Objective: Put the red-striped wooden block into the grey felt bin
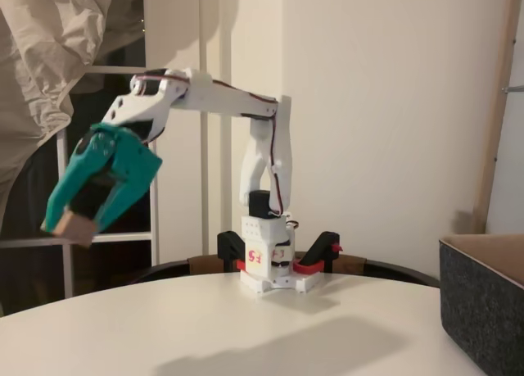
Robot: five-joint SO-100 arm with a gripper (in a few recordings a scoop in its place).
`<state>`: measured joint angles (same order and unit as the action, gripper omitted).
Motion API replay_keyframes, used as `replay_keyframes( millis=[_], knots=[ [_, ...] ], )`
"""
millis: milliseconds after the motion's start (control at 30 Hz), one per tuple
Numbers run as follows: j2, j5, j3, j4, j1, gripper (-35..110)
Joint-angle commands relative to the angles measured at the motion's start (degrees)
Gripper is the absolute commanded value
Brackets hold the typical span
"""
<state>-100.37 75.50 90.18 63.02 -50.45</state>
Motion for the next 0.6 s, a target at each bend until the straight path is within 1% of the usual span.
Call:
replay_keyframes(
  millis=[0,300,567],
  knots=[
    [-7.1,0.2,-1.8,-1.5,0.5,0],
    [-13.0,3.8,-1.7,-9.0,6.1,1],
    [-17.9,6.5,-1.7,-13.7,17.7,0]
  ],
)
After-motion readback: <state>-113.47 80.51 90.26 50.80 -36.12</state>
